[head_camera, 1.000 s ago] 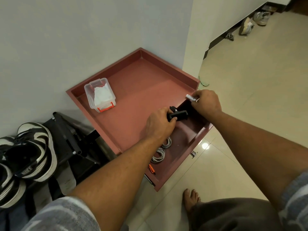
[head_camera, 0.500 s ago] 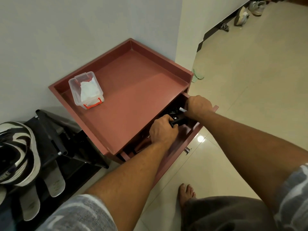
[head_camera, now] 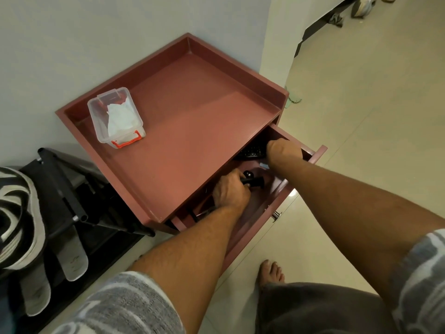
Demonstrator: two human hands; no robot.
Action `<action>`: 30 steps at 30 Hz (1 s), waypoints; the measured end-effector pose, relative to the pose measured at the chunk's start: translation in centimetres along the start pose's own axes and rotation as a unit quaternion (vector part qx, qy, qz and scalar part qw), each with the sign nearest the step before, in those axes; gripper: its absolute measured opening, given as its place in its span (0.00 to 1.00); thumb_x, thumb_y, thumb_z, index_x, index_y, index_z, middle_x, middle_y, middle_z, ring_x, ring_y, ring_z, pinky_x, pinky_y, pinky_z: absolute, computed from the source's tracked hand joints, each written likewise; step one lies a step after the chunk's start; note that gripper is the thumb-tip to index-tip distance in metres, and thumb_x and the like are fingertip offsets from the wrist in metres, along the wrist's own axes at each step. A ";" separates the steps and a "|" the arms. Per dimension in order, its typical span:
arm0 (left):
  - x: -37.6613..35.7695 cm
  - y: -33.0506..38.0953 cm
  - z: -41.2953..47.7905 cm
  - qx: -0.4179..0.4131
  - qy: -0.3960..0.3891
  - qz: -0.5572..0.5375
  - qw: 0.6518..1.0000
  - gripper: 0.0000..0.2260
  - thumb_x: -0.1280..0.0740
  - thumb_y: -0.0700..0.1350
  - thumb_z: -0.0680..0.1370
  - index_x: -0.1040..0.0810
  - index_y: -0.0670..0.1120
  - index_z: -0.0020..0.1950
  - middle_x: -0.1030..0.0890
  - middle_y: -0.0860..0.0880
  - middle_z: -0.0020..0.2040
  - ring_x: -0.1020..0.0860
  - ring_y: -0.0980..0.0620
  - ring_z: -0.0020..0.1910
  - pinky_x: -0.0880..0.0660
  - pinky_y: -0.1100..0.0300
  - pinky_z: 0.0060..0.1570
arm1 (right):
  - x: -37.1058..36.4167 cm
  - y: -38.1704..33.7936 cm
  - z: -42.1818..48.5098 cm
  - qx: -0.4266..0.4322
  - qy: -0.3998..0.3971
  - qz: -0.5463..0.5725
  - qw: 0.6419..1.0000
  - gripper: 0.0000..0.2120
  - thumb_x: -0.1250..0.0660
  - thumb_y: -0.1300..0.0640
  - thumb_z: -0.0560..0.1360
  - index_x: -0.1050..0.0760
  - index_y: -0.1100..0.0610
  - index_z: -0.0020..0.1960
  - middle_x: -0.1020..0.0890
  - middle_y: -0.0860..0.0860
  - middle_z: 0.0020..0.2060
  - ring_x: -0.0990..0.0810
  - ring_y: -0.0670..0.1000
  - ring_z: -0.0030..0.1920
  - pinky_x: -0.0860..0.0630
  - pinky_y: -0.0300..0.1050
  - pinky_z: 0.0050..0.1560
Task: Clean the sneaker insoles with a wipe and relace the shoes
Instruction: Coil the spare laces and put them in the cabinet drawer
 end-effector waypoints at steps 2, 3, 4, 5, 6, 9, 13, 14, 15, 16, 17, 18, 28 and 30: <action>0.0 -0.1 0.2 -0.002 0.000 -0.002 1.000 0.10 0.25 0.49 0.79 0.18 0.53 0.59 0.14 0.47 0.53 0.16 0.43 0.55 0.19 0.49 0.52 | -0.5 0.0 0.1 -0.008 -0.010 0.018 1.000 0.17 0.26 0.57 0.78 0.23 0.59 0.64 0.17 0.57 0.58 0.17 0.60 0.58 0.18 0.55 0.56; -0.1 -0.1 0.2 -0.004 0.000 -0.004 1.000 0.10 0.25 0.49 0.79 0.18 0.53 0.60 0.14 0.47 0.54 0.16 0.43 0.55 0.19 0.50 0.51 | -0.6 -0.1 0.2 -0.011 -0.010 0.024 1.000 0.15 0.26 0.58 0.78 0.23 0.58 0.63 0.17 0.57 0.57 0.17 0.60 0.57 0.18 0.55 0.55; -0.2 -0.1 0.3 -0.007 -0.001 -0.005 1.000 0.10 0.25 0.49 0.79 0.18 0.53 0.60 0.14 0.47 0.54 0.16 0.43 0.56 0.19 0.50 0.51 | -0.8 -0.1 0.3 -0.012 -0.007 0.029 0.999 0.14 0.27 0.58 0.78 0.22 0.58 0.62 0.17 0.56 0.56 0.17 0.60 0.56 0.18 0.54 0.54; -0.3 -0.1 0.4 -0.009 -0.003 -0.005 1.000 0.10 0.25 0.49 0.79 0.18 0.53 0.60 0.14 0.47 0.54 0.16 0.43 0.56 0.19 0.50 0.51 | -0.9 -0.1 0.4 -0.014 -0.003 0.031 0.999 0.13 0.28 0.58 0.78 0.22 0.57 0.62 0.17 0.56 0.55 0.16 0.59 0.55 0.19 0.54 0.52; -0.4 -0.1 0.3 -0.010 -0.006 -0.004 1.000 0.10 0.25 0.48 0.79 0.18 0.53 0.60 0.13 0.47 0.54 0.16 0.43 0.56 0.19 0.50 0.51 | -1.1 -0.1 0.5 -0.016 0.002 0.032 0.999 0.12 0.28 0.57 0.79 0.21 0.57 0.61 0.16 0.55 0.54 0.16 0.59 0.54 0.20 0.53 0.50; -0.7 0.1 0.4 -0.012 -0.012 -0.004 1.000 0.09 0.26 0.47 0.79 0.17 0.54 0.59 0.13 0.48 0.53 0.15 0.44 0.55 0.19 0.51 0.49 | -1.4 -0.2 0.8 -0.014 -0.001 0.025 1.000 0.12 0.29 0.59 0.79 0.21 0.56 0.62 0.16 0.55 0.55 0.16 0.59 0.55 0.22 0.53 0.50; -0.7 0.3 0.4 -0.014 -0.015 -0.008 1.000 0.12 0.25 0.45 0.78 0.15 0.54 0.60 0.14 0.49 0.55 0.16 0.45 0.55 0.18 0.51 0.50 | -1.7 -0.5 1.2 -0.003 -0.005 0.003 1.000 0.14 0.29 0.60 0.80 0.22 0.55 0.65 0.17 0.54 0.57 0.17 0.59 0.57 0.22 0.52 0.49; -0.7 0.4 0.5 -0.018 -0.013 -0.005 1.000 0.12 0.25 0.45 0.78 0.15 0.54 0.60 0.15 0.49 0.56 0.16 0.45 0.55 0.19 0.51 0.50 | -1.7 -0.6 1.3 0.000 -0.008 -0.002 1.000 0.14 0.29 0.59 0.80 0.22 0.55 0.65 0.17 0.54 0.58 0.17 0.59 0.58 0.22 0.52 0.49; -0.7 0.6 0.6 -0.021 -0.012 -0.001 1.000 0.12 0.25 0.45 0.78 0.15 0.54 0.61 0.16 0.49 0.58 0.17 0.45 0.56 0.19 0.51 0.50 | -1.7 -0.7 1.4 0.003 -0.011 -0.006 1.000 0.15 0.29 0.57 0.80 0.22 0.55 0.66 0.17 0.55 0.58 0.17 0.59 0.59 0.23 0.52 0.49; -0.7 0.8 0.6 -0.023 -0.009 0.002 1.000 0.12 0.25 0.46 0.77 0.15 0.54 0.61 0.17 0.49 0.58 0.17 0.45 0.56 0.19 0.51 0.50 | -1.7 -0.7 1.4 0.006 -0.012 -0.009 1.000 0.16 0.28 0.54 0.80 0.22 0.56 0.66 0.17 0.55 0.59 0.17 0.59 0.59 0.23 0.52 0.49; -0.7 0.9 0.7 -0.023 -0.007 0.004 1.000 0.12 0.25 0.46 0.77 0.15 0.54 0.61 0.18 0.49 0.59 0.17 0.44 0.56 0.19 0.51 0.51 | -1.7 -0.7 1.5 0.009 -0.013 -0.010 1.000 0.18 0.28 0.51 0.80 0.23 0.56 0.66 0.17 0.55 0.59 0.17 0.59 0.60 0.24 0.52 0.48; -0.7 1.0 0.8 -0.022 -0.005 0.003 1.000 0.13 0.25 0.46 0.77 0.15 0.54 0.61 0.18 0.49 0.58 0.17 0.44 0.56 0.19 0.51 0.51 | -1.7 -0.7 1.5 0.011 -0.013 -0.010 1.000 0.19 0.28 0.48 0.79 0.23 0.56 0.66 0.17 0.55 0.59 0.17 0.59 0.59 0.25 0.51 0.48; -1.7 0.9 0.8 0.003 -0.027 0.028 0.999 0.16 0.22 0.44 0.75 0.16 0.54 0.61 0.13 0.48 0.54 0.15 0.45 0.56 0.17 0.50 0.54 | -1.7 -0.7 1.4 0.020 -0.013 -0.006 1.000 0.19 0.28 0.48 0.79 0.23 0.56 0.66 0.17 0.55 0.57 0.17 0.58 0.57 0.26 0.51 0.47; -1.9 0.9 0.9 0.001 -0.031 0.035 0.999 0.16 0.23 0.42 0.76 0.17 0.54 0.62 0.14 0.48 0.55 0.15 0.45 0.56 0.17 0.50 0.55 | -1.7 -0.7 1.4 0.022 -0.014 -0.006 1.000 0.19 0.28 0.48 0.79 0.22 0.56 0.66 0.17 0.55 0.57 0.17 0.58 0.56 0.26 0.51 0.47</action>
Point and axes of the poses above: each hand's wrist, its own z-axis towards the middle knuckle, its own x-axis out of the back of the hand, y = z × x, the point moved 2 cm from there along z, towards the middle knuckle
